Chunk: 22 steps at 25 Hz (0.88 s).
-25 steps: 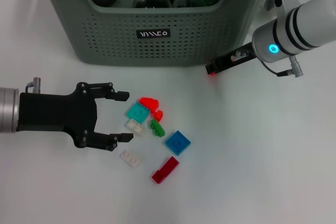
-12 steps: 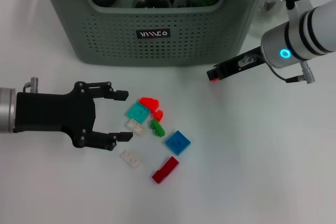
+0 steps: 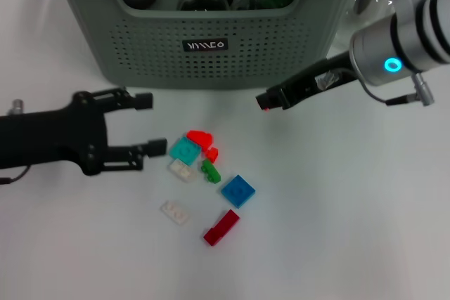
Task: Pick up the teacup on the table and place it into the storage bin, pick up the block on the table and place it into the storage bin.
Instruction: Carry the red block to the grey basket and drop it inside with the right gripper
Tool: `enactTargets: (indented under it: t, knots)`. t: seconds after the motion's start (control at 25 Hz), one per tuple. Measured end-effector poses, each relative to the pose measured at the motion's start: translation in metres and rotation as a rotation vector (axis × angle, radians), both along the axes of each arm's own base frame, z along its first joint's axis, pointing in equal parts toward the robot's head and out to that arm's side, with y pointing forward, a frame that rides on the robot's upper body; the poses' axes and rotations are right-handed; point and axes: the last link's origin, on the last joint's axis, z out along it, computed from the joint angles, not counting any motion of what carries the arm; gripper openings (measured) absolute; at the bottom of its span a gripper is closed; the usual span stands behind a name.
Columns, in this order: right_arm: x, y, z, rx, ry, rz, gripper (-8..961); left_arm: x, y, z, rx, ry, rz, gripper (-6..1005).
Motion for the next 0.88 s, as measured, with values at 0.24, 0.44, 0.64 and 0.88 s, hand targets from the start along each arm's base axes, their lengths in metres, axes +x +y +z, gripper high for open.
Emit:
enactTargets:
  t: [0.24, 0.44, 0.64, 0.88]
  knots:
    - [-0.044, 0.011, 0.038, 0.027, 0.096, 0.121, 204, -0.002, -0.009, 0.015, 0.042, -0.109, 0.051, 834]
    - [-0.078, 0.038, 0.077, 0.111, 0.158, 0.199, 202, -0.001, -0.01, 0.015, 0.022, -0.136, 0.073, 834]
    - [-0.094, 0.068, 0.103, 0.211, 0.172, 0.226, 201, 0.004, -0.009, 0.008, -0.002, -0.168, 0.085, 834]
    - [-0.08, 0.104, 0.1, 0.366, 0.069, 0.194, 201, 0.01, -0.008, 0.001, -0.024, -0.189, 0.082, 834]
